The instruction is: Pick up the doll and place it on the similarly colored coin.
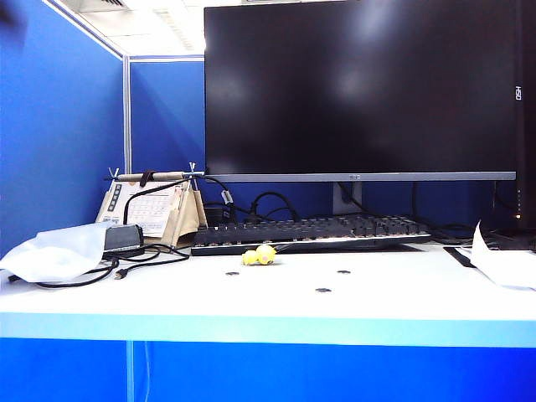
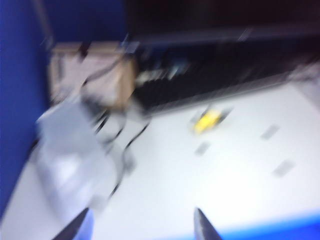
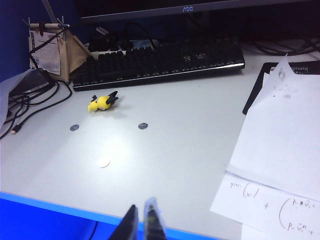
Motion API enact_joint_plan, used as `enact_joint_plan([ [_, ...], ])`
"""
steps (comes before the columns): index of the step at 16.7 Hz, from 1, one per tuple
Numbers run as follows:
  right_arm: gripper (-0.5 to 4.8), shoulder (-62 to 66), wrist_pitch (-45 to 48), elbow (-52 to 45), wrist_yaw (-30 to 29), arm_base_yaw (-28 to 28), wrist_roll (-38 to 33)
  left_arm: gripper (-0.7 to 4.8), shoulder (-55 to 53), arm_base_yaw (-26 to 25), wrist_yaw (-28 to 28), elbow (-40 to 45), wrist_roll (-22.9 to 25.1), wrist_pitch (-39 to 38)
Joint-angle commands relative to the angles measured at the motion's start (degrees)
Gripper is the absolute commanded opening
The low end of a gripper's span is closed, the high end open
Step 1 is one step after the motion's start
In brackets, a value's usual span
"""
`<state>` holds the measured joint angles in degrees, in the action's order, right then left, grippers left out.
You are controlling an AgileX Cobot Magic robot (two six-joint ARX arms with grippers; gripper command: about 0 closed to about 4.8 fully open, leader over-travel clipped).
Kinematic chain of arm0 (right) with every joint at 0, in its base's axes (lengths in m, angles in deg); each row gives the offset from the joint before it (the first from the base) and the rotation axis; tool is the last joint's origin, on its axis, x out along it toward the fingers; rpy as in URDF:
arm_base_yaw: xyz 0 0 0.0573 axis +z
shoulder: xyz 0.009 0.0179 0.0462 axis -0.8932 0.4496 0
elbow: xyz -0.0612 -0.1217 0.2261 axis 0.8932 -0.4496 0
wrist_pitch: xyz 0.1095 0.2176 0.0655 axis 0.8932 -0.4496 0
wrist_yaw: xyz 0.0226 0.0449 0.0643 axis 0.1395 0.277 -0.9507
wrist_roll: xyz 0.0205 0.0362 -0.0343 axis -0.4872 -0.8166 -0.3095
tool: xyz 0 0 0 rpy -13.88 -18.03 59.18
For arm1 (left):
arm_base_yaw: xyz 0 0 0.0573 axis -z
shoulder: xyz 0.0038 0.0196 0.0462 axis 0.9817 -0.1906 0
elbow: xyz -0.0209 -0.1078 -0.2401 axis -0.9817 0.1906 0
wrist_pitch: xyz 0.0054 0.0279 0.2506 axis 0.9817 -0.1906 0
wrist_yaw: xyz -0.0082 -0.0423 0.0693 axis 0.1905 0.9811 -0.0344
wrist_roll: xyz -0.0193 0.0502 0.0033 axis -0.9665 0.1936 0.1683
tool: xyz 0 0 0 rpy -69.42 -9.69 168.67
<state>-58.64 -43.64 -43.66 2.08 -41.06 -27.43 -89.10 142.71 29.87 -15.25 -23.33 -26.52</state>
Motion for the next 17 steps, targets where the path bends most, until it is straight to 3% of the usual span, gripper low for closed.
enact_joint_plan([
  [1, 0.32, 0.0, 1.3, -4.1, -0.1, 0.1, -3.1, 2.68, -0.1, -0.1, -4.0, 7.4, -7.0, 0.2],
  [3, 0.32, 0.0, -1.5, -4.7, -0.1, 0.1, -3.1, 2.68, -0.1, -0.1, -8.7, 10.4, -14.1, 0.0],
  [6, 0.32, 0.0, -4.6, -4.7, -0.1, 0.1, -3.1, 2.68, -0.1, -0.4, -10.6, 13.0, -14.4, -1.9],
  [9, 0.32, 0.0, -5.0, -4.7, -0.1, 0.0, -3.1, 2.68, -0.1, -2.0, -10.4, 14.8, -27.0, -13.6],
  [17, 0.32, 0.0, -5.0, -4.7, -0.1, 0.0, -3.1, 2.68, 0.0, -5.7, -11.4, 14.7, -27.2, -12.9],
])
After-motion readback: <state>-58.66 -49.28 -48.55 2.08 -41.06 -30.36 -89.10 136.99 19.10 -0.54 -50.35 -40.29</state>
